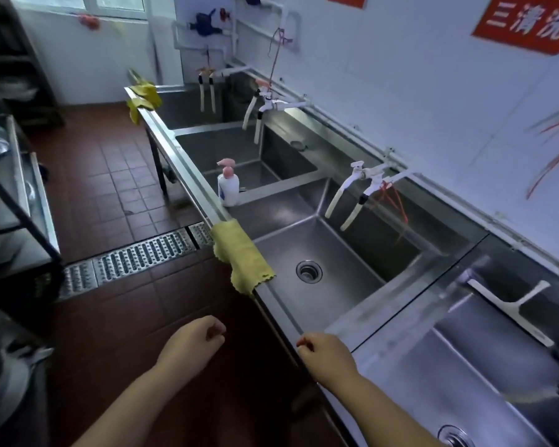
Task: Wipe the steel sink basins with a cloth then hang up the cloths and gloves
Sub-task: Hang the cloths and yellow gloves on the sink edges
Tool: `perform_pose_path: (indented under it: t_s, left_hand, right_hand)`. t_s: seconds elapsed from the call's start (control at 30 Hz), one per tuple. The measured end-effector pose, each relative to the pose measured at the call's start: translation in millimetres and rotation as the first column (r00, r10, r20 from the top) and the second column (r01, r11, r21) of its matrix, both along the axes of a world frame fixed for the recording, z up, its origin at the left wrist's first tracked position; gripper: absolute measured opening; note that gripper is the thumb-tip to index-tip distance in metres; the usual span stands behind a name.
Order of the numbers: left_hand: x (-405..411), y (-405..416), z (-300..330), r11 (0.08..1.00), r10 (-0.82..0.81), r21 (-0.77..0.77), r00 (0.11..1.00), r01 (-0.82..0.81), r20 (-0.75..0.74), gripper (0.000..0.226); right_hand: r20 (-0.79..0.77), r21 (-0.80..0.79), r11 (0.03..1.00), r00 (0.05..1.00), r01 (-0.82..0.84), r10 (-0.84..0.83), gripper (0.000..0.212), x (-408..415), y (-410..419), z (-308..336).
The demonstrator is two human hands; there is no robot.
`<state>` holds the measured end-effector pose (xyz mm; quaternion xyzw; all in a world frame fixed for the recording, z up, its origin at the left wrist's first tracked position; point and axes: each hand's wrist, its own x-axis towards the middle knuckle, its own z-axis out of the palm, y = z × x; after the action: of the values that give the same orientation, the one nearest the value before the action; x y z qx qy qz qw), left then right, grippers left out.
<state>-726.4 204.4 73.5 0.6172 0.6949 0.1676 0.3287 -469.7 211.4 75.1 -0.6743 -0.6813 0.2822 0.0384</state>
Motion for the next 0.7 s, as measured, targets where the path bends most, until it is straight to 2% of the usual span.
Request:
perform_pose_path:
  t_s: [0.23, 0.43, 0.7]
  left_hand:
    - [-35.6, 62.7, -23.9, 0.998, 0.038, -0.052, 0.998, -0.035, 0.059, 0.012]
    - [-57.8, 128.4, -38.8, 0.993, 0.019, -0.118, 1.0, -0.017, 0.019, 0.019]
    - [-76.0, 237.3, -32.9, 0.996, 0.038, -0.075, 0.999, -0.039, -0.011, 0.012]
  right_hand:
    - [0.01, -0.03, 0.999, 0.999, 0.035, -0.034, 0.025, -26.0, 64.1, -17.2]
    - [-0.052, -0.079, 0.992, 0.993, 0.1, -0.104, 0.019, -44.3, 137.8, -44.6]
    - [-0.097, -0.157, 0.96, 0.964, 0.23, -0.247, 0.018, -59.2, 209.2, -63.2]
